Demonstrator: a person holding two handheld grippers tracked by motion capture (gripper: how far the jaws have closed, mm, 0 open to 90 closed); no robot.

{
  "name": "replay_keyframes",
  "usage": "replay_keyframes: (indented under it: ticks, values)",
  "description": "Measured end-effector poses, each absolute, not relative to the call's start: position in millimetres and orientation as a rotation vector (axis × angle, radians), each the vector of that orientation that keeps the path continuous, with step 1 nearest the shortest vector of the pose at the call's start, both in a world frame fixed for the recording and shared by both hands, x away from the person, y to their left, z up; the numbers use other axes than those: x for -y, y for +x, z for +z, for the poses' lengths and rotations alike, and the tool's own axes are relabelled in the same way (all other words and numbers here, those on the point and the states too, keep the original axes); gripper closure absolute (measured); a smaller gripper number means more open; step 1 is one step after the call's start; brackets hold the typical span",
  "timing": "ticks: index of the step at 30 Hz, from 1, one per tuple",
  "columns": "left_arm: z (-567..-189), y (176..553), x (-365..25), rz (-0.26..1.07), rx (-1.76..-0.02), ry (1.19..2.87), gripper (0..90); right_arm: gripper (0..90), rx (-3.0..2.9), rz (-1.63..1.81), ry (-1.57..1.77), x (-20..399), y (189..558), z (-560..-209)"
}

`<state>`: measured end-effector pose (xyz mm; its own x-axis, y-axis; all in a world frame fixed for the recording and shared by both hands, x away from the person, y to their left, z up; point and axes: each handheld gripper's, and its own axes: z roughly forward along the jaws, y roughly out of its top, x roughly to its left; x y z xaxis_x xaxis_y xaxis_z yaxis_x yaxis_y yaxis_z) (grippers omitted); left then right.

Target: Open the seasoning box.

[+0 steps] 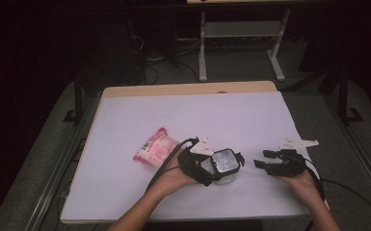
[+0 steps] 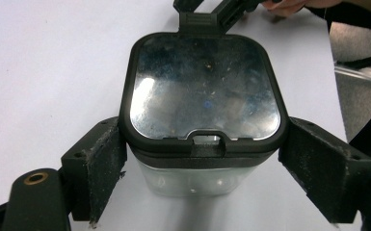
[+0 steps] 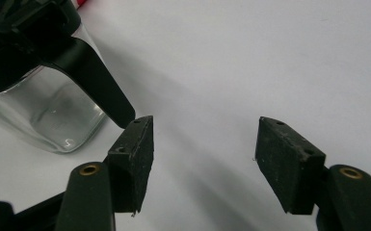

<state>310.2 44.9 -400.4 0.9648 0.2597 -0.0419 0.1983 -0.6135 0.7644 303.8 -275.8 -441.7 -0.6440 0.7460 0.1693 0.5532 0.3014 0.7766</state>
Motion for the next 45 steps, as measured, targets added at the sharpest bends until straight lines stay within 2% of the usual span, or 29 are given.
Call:
replay_keyframes:
  ticks: [13,22,29,38,45]
  values:
    - [-401,312,-47,0.071,-0.329,2.253,17.5,38.2,-2.345,1.254,1.204,276,304,-442]
    - [-395,314,-53,0.016,-0.358,2.196,18.4,38.2,-2.349,1.247,1.184,276,304,-443]
    - [-393,314,-54,0.027,-0.353,2.163,19.3,38.2,-2.348,1.25,1.195,274,304,-442]
    - [-388,312,-57,0.044,-0.322,2.117,27.6,38.2,-2.35,1.252,1.184,275,304,-443]
    - [-388,310,-54,0.055,-0.269,2.118,37.5,38.2,-2.348,1.255,1.186,275,304,-443]
